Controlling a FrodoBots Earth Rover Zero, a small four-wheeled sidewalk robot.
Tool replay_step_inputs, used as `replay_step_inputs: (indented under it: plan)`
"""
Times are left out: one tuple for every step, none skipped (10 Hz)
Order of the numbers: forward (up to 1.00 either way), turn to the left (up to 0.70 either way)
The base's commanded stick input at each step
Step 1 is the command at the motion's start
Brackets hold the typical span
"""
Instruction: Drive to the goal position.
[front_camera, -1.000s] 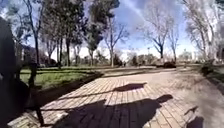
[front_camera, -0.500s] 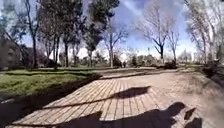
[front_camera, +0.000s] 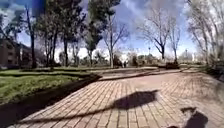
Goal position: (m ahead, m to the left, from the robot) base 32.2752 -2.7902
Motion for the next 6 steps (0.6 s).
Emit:
replay_step_inputs:
  plan:
    - [1.00, -0.14]
    - [1.00, -0.40]
    - [1.00, -0.40]
    - [1.00, -0.40]
    - [1.00, -0.30]
    - [1.00, 0.00]
